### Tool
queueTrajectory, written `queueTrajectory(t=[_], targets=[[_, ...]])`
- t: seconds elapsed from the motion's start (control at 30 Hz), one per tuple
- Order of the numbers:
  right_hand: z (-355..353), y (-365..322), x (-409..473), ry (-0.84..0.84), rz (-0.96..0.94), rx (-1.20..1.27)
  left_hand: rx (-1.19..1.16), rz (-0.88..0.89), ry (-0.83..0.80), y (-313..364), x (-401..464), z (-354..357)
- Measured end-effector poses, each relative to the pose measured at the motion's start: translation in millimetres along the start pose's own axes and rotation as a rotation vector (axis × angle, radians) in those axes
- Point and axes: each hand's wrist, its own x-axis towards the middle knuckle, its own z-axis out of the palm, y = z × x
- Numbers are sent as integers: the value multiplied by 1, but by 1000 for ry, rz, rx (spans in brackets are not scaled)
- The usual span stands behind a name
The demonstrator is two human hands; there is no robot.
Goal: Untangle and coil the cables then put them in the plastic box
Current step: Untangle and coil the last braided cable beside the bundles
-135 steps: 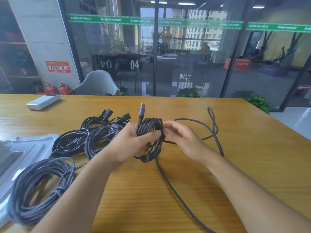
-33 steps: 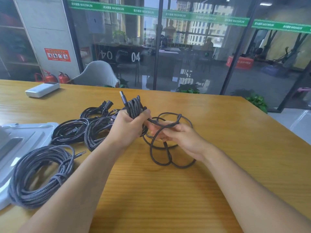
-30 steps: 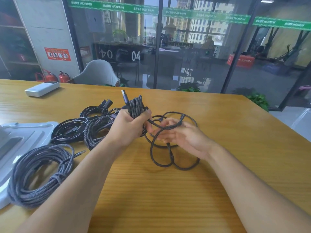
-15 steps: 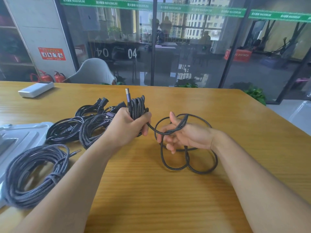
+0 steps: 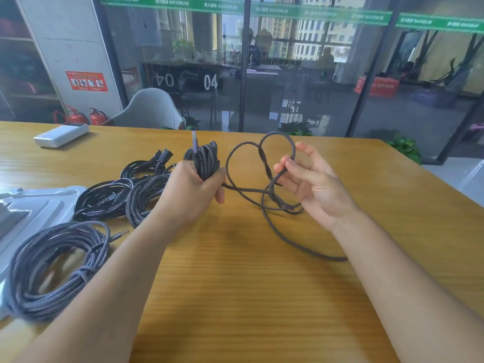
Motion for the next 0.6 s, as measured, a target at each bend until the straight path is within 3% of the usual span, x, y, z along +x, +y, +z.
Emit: queueTrajectory(t=[0.1, 0.17, 0.3, 0.37, 0.47, 0.6], targets=[[-2, 1, -4, 81, -155, -163, -93, -37, 134, 0, 2, -2], [1, 2, -8, 129, -253, -427, -140, -47, 184, -1, 3, -1], [-8, 9, -8, 85, -403, -1410, -156, -40, 188, -2, 2, 1], [-7, 11, -6, -14, -516, -1753, -154, -46, 181, -3, 3, 0], [-5, 11, -3, -220, -742, -1840, -164, -38, 180, -4, 4, -1], [9, 15, -12, -474, -736, -1834, -195, -18, 172, -2, 3, 1]])
